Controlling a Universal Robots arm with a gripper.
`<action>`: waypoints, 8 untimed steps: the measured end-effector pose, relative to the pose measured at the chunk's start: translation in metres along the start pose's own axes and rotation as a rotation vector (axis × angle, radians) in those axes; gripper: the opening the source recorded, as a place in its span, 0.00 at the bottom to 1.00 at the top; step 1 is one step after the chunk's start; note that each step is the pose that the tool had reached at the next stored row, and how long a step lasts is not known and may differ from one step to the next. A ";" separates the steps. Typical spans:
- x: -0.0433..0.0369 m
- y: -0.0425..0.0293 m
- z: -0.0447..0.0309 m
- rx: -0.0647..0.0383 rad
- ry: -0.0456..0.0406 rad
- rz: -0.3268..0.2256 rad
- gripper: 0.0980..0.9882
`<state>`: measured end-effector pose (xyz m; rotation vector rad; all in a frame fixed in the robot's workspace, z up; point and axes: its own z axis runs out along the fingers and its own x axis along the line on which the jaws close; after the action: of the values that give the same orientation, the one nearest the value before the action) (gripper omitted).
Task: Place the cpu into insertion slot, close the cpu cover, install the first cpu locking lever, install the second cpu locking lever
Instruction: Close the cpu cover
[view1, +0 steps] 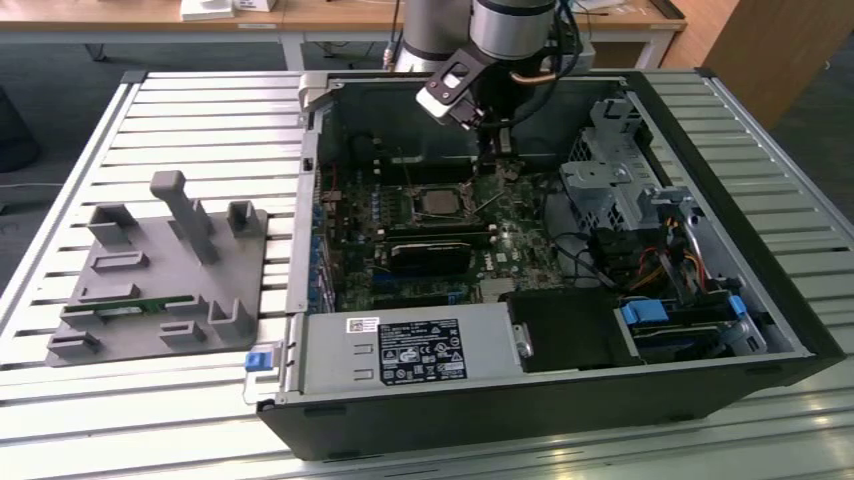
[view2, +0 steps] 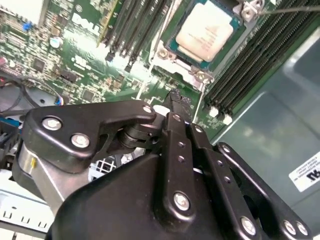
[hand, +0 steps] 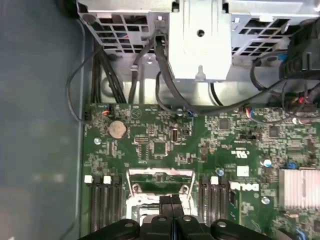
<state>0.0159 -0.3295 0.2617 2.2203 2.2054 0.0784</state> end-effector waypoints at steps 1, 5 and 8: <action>0.0000 0.0017 0.0001 0.000 0.0095 0.000 0.01; 0.0000 0.0072 0.0005 0.002 0.0097 -0.003 0.01; 0.0002 0.0134 0.0010 0.002 0.0097 -0.005 0.01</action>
<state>0.0293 -0.3294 0.2613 2.2202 2.2165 0.0873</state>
